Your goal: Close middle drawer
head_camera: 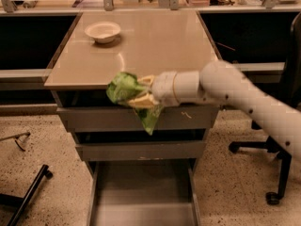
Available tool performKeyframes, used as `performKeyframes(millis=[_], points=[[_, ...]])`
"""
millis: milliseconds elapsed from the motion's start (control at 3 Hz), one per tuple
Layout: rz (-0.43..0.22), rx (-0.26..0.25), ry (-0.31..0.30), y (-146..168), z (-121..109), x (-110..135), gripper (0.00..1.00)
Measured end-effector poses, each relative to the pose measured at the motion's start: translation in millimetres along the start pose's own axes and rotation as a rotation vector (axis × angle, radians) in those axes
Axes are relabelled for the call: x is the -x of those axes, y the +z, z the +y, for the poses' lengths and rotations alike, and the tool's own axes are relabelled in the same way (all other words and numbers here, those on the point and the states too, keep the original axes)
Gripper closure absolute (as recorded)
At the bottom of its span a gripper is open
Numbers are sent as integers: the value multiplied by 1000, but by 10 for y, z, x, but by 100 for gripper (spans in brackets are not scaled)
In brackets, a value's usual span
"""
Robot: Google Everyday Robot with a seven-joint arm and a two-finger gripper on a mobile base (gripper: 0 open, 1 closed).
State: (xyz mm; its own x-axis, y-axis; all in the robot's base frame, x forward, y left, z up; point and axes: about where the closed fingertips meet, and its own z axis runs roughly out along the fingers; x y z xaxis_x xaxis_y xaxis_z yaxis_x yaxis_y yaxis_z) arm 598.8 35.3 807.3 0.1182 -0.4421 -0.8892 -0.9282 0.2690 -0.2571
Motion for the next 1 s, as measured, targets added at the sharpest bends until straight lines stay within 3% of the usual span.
performKeyframes(millis=[333, 667, 1000], points=[[32, -22, -78, -144, -463, 572, 100], [26, -41, -141, -82, -878, 928, 100], [14, -81, -175, 136, -1292, 958, 100]])
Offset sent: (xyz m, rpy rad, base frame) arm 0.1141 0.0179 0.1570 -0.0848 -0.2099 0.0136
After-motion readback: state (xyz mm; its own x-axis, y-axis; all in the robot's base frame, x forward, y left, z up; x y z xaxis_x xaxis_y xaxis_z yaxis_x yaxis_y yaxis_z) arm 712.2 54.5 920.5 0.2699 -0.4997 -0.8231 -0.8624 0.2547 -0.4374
